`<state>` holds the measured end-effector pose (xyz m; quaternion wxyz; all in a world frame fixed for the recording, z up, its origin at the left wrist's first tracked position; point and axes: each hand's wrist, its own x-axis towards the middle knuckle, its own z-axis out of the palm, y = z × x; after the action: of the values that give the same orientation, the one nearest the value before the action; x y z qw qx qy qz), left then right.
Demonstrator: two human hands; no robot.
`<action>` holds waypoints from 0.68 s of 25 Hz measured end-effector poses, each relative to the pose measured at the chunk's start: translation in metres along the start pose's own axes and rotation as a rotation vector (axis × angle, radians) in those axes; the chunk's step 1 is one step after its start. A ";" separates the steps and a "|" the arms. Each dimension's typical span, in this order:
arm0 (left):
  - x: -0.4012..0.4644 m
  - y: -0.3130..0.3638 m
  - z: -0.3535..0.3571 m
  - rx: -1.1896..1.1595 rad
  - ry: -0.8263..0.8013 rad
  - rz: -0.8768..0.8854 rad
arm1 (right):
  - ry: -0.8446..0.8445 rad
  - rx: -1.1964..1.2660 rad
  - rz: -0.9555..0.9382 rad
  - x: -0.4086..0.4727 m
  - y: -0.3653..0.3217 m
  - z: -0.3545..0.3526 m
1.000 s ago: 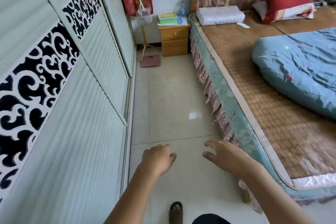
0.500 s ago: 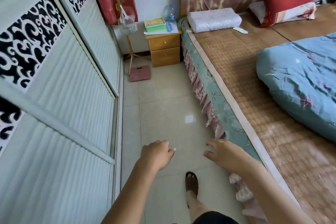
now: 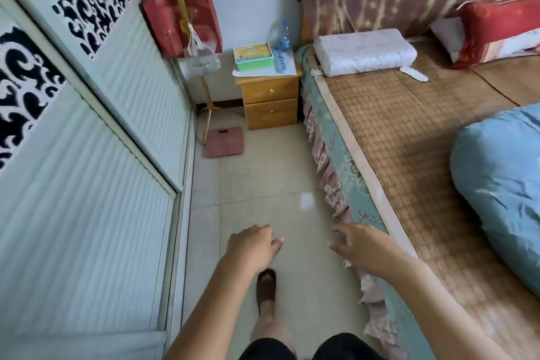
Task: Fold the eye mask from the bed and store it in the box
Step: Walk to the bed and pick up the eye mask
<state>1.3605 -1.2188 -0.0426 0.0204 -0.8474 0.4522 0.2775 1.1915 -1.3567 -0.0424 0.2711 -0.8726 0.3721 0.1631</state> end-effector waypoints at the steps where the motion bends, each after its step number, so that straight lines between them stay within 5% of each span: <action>1: 0.026 -0.004 -0.012 0.000 -0.004 0.008 | 0.007 0.009 0.003 0.025 -0.002 -0.010; 9: 0.230 -0.021 -0.140 0.076 -0.054 0.108 | 0.015 0.100 0.131 0.201 -0.031 -0.103; 17: 0.416 0.015 -0.207 0.197 -0.155 0.243 | 0.054 0.127 0.258 0.336 0.009 -0.197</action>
<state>1.6238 -1.6010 -0.0676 0.1042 -0.7565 0.5734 0.2968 1.4266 -1.6674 -0.0508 0.2922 -0.8028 0.4980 0.1492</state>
